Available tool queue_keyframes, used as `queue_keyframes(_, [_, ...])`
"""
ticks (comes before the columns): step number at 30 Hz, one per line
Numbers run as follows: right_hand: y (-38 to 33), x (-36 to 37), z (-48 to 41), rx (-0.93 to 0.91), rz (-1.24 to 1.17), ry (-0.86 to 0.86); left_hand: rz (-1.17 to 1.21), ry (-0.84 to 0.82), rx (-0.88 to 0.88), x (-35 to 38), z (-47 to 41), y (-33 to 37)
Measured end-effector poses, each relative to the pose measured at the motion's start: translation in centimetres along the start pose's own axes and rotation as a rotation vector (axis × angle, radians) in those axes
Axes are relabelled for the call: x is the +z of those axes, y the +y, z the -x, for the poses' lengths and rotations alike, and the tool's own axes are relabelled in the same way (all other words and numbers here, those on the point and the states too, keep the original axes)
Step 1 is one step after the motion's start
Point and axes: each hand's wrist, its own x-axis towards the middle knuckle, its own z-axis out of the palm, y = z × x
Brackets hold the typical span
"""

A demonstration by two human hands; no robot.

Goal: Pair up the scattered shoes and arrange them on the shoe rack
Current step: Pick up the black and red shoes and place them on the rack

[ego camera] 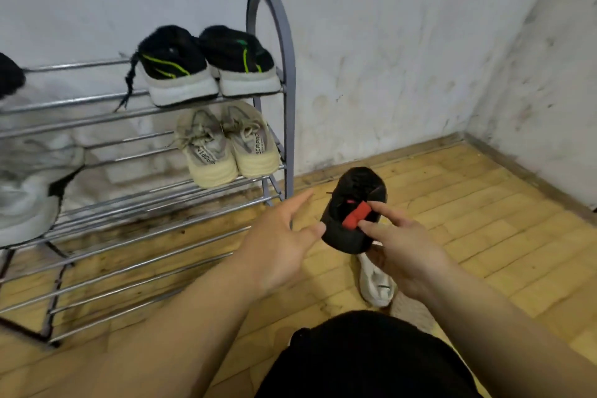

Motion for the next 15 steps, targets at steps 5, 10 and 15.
queue_keyframes(5, [-6.9, 0.3, 6.3, -0.390, 0.196, 0.092, 0.111, 0.114, 0.167, -3.5, 5.6, 5.7])
queue_keyframes(10, [-12.1, 4.8, 13.3, -0.675, 0.264, -0.043, 0.157, 0.298, 0.271, -9.1, 12.3, 9.0])
queue_keyframes(15, [-13.9, 12.7, 19.5, -0.748, 0.396, -0.506, 0.214, 0.504, 0.296, -15.0, 20.2, 8.5])
